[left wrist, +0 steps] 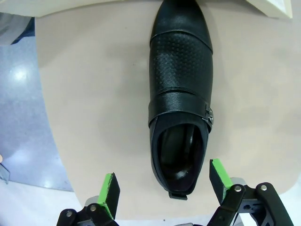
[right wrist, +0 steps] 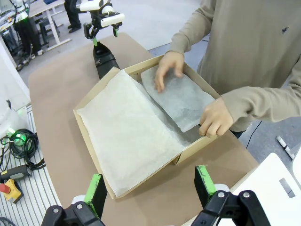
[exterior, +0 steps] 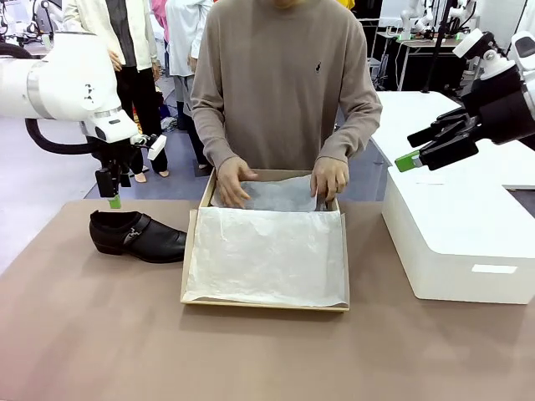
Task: Pack the shoes into the box.
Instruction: Place the other shoe of the Shoes into the Shoes Box.
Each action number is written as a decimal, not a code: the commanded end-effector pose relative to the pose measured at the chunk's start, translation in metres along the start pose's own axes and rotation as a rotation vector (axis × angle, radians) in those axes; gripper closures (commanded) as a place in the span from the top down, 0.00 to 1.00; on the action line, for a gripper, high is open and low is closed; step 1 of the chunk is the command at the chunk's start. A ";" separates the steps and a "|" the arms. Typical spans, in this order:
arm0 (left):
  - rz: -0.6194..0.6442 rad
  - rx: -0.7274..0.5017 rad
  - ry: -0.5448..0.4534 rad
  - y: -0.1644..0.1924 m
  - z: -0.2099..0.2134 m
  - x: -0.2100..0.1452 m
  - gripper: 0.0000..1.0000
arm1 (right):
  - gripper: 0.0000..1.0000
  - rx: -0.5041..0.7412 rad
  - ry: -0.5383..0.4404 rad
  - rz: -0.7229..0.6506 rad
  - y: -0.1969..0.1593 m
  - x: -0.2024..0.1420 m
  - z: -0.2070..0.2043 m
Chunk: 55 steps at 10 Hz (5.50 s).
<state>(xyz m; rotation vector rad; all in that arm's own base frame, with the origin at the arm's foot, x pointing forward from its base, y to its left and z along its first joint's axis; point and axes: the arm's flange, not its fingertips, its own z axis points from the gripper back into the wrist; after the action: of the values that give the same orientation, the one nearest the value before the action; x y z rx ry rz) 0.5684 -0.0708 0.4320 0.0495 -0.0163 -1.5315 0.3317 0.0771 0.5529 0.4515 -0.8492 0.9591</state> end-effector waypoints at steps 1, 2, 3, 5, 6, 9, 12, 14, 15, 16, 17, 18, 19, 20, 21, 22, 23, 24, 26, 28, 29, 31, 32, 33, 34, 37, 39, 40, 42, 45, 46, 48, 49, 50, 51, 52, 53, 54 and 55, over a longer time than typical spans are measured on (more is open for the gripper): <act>0.020 -0.005 -0.003 0.010 -0.010 -0.006 1.00 | 1.00 0.010 -0.017 0.010 -0.002 0.001 -0.001; 0.024 -0.019 -0.003 0.013 -0.015 -0.009 1.00 | 1.00 0.010 -0.017 0.010 -0.002 0.001 -0.001; 0.024 -0.033 -0.001 0.018 -0.019 -0.011 1.00 | 1.00 0.010 -0.017 0.010 -0.002 0.001 -0.001; 0.023 -0.048 0.009 0.031 -0.027 -0.015 1.00 | 1.00 0.010 -0.017 0.010 -0.002 0.001 -0.001; 0.025 -0.056 0.009 0.035 -0.031 -0.016 1.00 | 1.00 0.010 -0.017 0.010 -0.002 0.001 -0.001; 0.015 -0.064 0.004 0.042 -0.045 -0.017 1.00 | 1.00 0.010 -0.017 0.010 -0.002 0.001 -0.001; 0.002 -0.102 -0.019 0.039 -0.047 -0.021 1.00 | 1.00 0.010 -0.017 0.010 -0.002 0.001 -0.001; 0.006 -0.108 -0.011 0.041 -0.051 -0.019 1.00 | 1.00 0.010 -0.017 0.010 -0.002 0.001 -0.001; -0.003 -0.123 -0.015 0.042 -0.056 -0.017 1.00 | 1.00 0.010 -0.017 0.010 -0.002 0.001 -0.001; 0.001 -0.126 -0.016 0.041 -0.059 -0.017 1.00 | 1.00 0.010 -0.017 0.010 -0.002 0.001 -0.001; 0.002 -0.127 -0.015 0.041 -0.064 -0.016 1.00 | 1.00 0.010 -0.017 0.010 -0.002 0.001 -0.001; 0.005 -0.128 -0.011 0.040 -0.068 -0.016 1.00 | 1.00 0.010 -0.017 0.010 -0.002 0.001 -0.001; 0.003 -0.139 -0.012 0.039 -0.072 -0.017 1.00 | 1.00 0.010 -0.017 0.010 -0.002 0.001 -0.001; 0.004 -0.145 -0.009 0.037 -0.076 -0.018 1.00 | 1.00 0.010 -0.017 0.010 -0.002 0.001 -0.001; 0.013 -0.155 -0.008 0.036 -0.081 -0.019 1.00 | 1.00 0.010 -0.017 0.010 -0.002 0.001 -0.001; 0.017 -0.156 -0.011 0.035 -0.085 -0.018 1.00 | 1.00 0.010 -0.017 0.010 -0.002 0.001 -0.001; 0.015 -0.159 -0.019 0.035 -0.089 -0.018 1.00 | 1.00 0.010 -0.017 0.010 -0.002 0.001 -0.001; 0.014 -0.158 -0.023 0.035 -0.092 -0.018 1.00 | 1.00 0.010 -0.017 0.010 -0.002 0.001 -0.001; 0.004 -0.161 -0.041 0.036 -0.095 -0.018 1.00 | 1.00 0.010 -0.017 0.010 -0.002 0.001 -0.001; 0.001 -0.158 -0.054 0.036 -0.095 -0.020 0.70 | 1.00 0.010 -0.017 0.010 -0.002 0.001 -0.001; 0.006 -0.159 -0.054 0.036 -0.094 -0.021 0.51 | 1.00 0.010 -0.017 0.010 -0.002 0.001 -0.001; 0.004 -0.157 -0.049 0.035 -0.091 -0.021 0.12 | 1.00 0.010 -0.017 0.010 -0.002 0.001 -0.001; 0.002 -0.154 -0.045 0.034 -0.090 -0.021 0.00 | 1.00 0.010 -0.017 0.010 -0.002 0.001 -0.001; 0.002 -0.148 -0.039 0.033 -0.087 -0.021 0.00 | 1.00 0.010 -0.017 0.010 -0.002 0.001 -0.001; 0.004 -0.142 -0.035 0.032 -0.086 -0.021 0.00 | 1.00 0.010 -0.017 0.010 -0.002 0.001 -0.001; 0.001 -0.134 -0.017 0.030 -0.083 -0.021 0.00 | 1.00 0.010 -0.017 0.010 -0.002 0.001 -0.001; 0.010 -0.121 -0.035 0.029 -0.076 -0.025 0.00 | 1.00 0.010 -0.017 0.010 -0.002 0.001 -0.001; 0.046 -0.117 -0.043 0.028 -0.065 -0.029 0.00 | 1.00 0.010 -0.017 0.010 -0.002 0.001 -0.001; 0.144 -0.083 -0.054 0.032 -0.026 -0.041 0.00 | 1.00 0.010 -0.017 0.010 -0.002 0.001 -0.001; 0.404 -0.117 -0.069 0.028 0.021 -0.053 0.00 | 1.00 0.010 -0.017 0.010 -0.002 0.001 -0.001; 0.512 -0.131 -0.102 0.025 0.030 -0.053 0.00 | 1.00 0.010 -0.017 0.010 -0.002 0.001 -0.001; 0.603 -0.142 -0.098 0.018 0.040 -0.049 0.00 | 1.00 0.010 -0.017 0.010 -0.002 0.001 -0.001; 0.636 -0.159 -0.113 0.014 0.042 -0.049 0.00 | 1.00 0.010 -0.017 0.010 -0.002 0.001 -0.001; 0.652 -0.172 -0.124 0.010 0.046 -0.050 0.00 | 1.00 0.010 -0.017 0.010 -0.002 0.001 -0.001; 0.641 -0.165 -0.097 0.007 0.050 -0.052 0.00 | 1.00 0.010 -0.017 0.010 -0.002 0.001 -0.001; 0.625 -0.161 -0.093 0.017 0.038 -0.050 0.00 | 1.00 0.010 -0.017 0.010 -0.002 0.001 -0.001; 0.625 -0.161 -0.093 0.017 0.038 -0.050 0.00 | 1.00 0.010 -0.017 0.010 -0.002 0.001 -0.001; 0.625 -0.161 -0.093 0.017 0.038 -0.050 0.00 | 1.00 0.010 -0.017 0.010 -0.002 0.001 -0.001; 0.625 -0.161 -0.093 0.017 0.038 -0.050 0.00 | 1.00 0.010 -0.017 0.010 -0.002 0.001 -0.001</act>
<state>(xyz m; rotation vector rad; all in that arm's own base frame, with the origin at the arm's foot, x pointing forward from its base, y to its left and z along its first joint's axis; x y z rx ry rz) 0.5813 -0.0227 0.4670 -0.1504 0.0299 -0.8993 0.3317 0.0772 0.5528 0.4514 -0.8491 0.9592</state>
